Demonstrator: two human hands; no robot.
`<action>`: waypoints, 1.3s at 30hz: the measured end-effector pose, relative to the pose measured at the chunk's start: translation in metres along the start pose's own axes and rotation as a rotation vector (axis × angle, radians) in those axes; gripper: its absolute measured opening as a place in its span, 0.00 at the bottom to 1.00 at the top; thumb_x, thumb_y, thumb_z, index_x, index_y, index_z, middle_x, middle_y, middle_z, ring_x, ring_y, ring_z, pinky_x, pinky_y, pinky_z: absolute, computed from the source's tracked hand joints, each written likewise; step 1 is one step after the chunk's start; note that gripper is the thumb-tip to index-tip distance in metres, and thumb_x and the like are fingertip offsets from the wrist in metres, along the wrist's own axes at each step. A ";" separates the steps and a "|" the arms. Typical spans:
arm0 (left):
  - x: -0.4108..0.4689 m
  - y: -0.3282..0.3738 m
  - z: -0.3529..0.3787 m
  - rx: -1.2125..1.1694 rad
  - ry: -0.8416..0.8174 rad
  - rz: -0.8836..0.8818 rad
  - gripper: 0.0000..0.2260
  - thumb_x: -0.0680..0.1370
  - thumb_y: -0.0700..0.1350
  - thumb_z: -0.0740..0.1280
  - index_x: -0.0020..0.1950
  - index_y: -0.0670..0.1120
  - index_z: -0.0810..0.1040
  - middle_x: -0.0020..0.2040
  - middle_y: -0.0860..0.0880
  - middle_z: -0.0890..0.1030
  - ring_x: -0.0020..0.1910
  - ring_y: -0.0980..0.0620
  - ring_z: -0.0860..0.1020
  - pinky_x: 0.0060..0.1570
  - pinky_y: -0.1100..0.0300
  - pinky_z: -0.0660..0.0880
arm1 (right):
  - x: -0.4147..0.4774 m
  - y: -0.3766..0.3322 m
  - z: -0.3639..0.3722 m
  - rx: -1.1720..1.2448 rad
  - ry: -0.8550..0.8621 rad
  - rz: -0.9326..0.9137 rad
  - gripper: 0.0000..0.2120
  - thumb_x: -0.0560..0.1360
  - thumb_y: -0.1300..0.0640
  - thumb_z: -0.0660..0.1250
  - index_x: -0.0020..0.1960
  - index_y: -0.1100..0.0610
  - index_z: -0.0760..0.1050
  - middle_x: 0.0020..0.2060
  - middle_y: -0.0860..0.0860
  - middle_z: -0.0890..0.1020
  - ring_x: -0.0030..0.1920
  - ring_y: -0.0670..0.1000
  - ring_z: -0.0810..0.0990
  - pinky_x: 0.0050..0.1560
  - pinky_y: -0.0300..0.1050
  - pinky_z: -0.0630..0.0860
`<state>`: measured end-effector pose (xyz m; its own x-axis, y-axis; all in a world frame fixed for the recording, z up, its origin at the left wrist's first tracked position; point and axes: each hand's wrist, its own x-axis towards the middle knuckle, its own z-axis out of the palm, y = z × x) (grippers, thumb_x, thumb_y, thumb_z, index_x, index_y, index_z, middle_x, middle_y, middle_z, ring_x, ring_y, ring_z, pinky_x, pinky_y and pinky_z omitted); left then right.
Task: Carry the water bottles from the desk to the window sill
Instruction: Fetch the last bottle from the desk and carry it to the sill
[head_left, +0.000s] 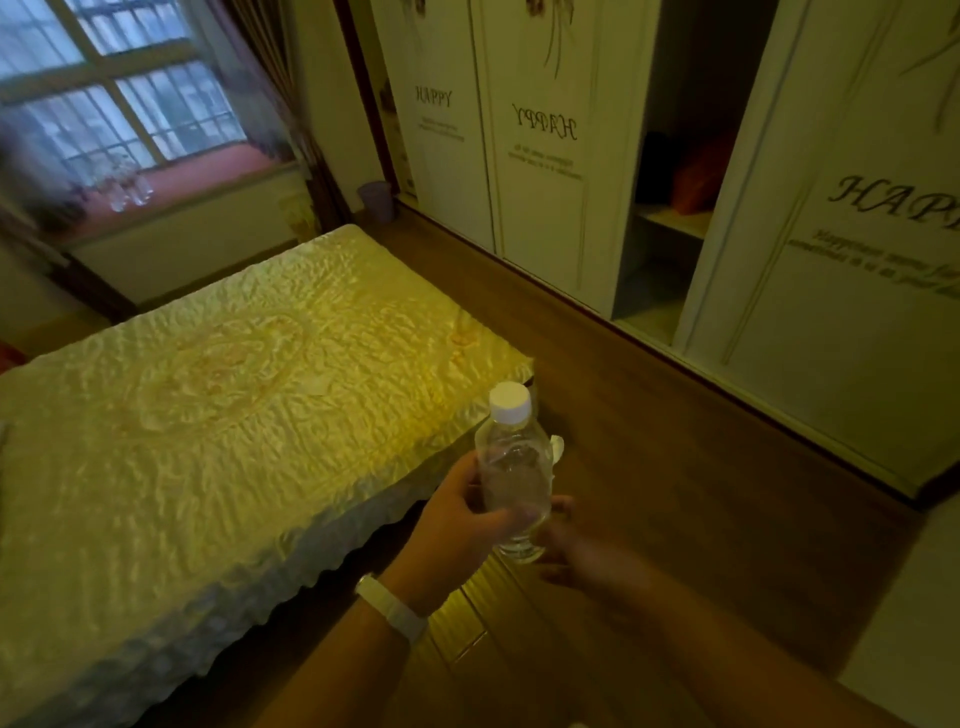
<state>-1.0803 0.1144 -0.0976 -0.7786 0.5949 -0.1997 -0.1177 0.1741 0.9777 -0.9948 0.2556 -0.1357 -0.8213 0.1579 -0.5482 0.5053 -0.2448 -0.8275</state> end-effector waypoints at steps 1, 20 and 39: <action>0.014 0.003 0.001 -0.005 0.001 0.001 0.28 0.65 0.47 0.80 0.64 0.55 0.78 0.57 0.47 0.84 0.58 0.46 0.83 0.56 0.43 0.80 | 0.010 -0.005 -0.005 0.005 0.002 0.009 0.15 0.79 0.57 0.64 0.64 0.51 0.67 0.58 0.59 0.80 0.54 0.57 0.79 0.44 0.43 0.75; 0.365 0.036 -0.065 -0.056 -0.257 0.011 0.26 0.71 0.37 0.77 0.65 0.50 0.75 0.57 0.49 0.84 0.55 0.53 0.83 0.51 0.57 0.82 | 0.272 -0.174 -0.073 0.000 0.337 0.116 0.17 0.76 0.56 0.68 0.65 0.52 0.73 0.57 0.55 0.81 0.56 0.57 0.80 0.48 0.48 0.78; 0.637 0.096 -0.039 0.060 -0.262 0.051 0.27 0.69 0.44 0.79 0.65 0.55 0.75 0.59 0.51 0.83 0.59 0.52 0.81 0.57 0.52 0.81 | 0.470 -0.311 -0.204 0.251 0.327 0.060 0.21 0.74 0.55 0.70 0.66 0.50 0.72 0.57 0.54 0.83 0.58 0.57 0.81 0.60 0.57 0.78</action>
<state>-1.6112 0.4795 -0.1282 -0.5953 0.7857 -0.1683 -0.0397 0.1804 0.9828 -1.4842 0.6013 -0.1610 -0.6443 0.4219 -0.6378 0.4364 -0.4820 -0.7598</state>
